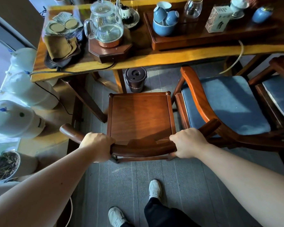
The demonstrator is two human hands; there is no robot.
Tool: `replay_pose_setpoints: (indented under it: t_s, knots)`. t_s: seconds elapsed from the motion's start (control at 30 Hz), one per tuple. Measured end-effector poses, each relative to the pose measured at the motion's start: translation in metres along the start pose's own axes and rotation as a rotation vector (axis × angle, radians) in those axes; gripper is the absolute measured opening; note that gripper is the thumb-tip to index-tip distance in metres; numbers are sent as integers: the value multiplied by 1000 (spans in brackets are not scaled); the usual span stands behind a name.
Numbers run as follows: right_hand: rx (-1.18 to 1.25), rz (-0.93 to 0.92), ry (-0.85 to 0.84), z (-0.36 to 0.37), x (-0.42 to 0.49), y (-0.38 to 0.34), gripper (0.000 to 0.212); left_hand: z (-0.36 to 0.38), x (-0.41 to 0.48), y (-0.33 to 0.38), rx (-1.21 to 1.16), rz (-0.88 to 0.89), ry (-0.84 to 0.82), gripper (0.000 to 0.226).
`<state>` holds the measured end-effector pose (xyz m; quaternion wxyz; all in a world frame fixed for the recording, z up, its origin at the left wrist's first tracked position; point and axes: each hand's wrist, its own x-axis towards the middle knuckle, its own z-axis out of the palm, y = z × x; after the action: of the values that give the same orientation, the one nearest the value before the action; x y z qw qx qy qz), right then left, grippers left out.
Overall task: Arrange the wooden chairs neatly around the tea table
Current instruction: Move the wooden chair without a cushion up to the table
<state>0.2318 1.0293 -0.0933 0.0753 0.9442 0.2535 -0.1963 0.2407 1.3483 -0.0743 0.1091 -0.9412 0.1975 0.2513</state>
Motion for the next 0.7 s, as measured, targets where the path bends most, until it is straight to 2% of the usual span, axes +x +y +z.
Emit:
replay_pose_setpoints:
  t_s: [0.13, 0.47, 0.53, 0.63, 0.7]
  knots:
    - [1, 5, -28, -6, 2, 18, 18, -7, 8, 14, -34, -1, -5, 14]
    - [25, -24, -17, -9, 5, 41, 22, -10, 19, 28, -83, -27, 11, 24]
    - [60, -54, -26, -12, 4, 43, 34, -10, 19, 25, -86, -13, -1, 39]
    - [82, -105, -106, -16, 3, 46, 74, -15, 11, 26, -115, 23, -41, 66]
    - [68, -119, -95, -14, 0, 46, 87, -23, 3, 31, -129, 36, 12, 76]
